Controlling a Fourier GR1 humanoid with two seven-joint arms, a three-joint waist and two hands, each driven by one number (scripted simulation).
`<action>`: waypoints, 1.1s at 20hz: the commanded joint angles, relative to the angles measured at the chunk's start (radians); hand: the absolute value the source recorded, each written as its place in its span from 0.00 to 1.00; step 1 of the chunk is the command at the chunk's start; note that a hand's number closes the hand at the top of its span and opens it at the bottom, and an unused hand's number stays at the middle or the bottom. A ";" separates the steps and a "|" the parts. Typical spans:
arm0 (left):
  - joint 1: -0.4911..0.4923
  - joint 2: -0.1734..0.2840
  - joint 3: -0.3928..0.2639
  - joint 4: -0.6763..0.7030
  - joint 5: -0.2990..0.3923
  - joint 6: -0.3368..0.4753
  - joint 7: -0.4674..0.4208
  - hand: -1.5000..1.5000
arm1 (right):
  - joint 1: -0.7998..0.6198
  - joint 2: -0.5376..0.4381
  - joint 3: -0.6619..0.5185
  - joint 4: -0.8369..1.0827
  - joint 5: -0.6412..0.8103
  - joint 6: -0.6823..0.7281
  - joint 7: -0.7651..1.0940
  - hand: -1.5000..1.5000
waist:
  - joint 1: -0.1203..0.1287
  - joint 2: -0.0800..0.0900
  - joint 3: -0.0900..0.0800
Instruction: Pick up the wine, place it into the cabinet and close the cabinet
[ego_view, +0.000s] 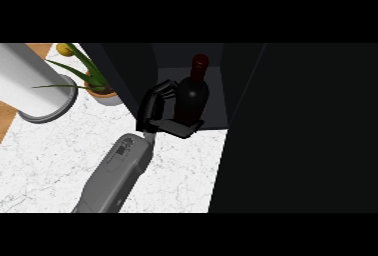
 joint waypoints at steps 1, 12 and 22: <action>-0.100 0.000 -0.023 0.080 0.082 0.047 0.015 1.00 | 0.105 0.004 0.081 -0.165 0.012 -0.004 -0.010 0.00 | -0.015 -0.002 0.000; -0.329 0.000 -0.014 0.415 0.104 0.100 -0.049 1.00 | 0.092 0.002 0.038 -0.136 -0.072 0.044 -0.064 0.00 | -0.036 0.014 0.001; -0.391 0.000 0.018 0.557 0.207 0.138 -0.069 1.00 | 0.119 -0.001 0.029 -0.154 -0.094 0.060 -0.102 0.00 | -0.056 0.017 0.000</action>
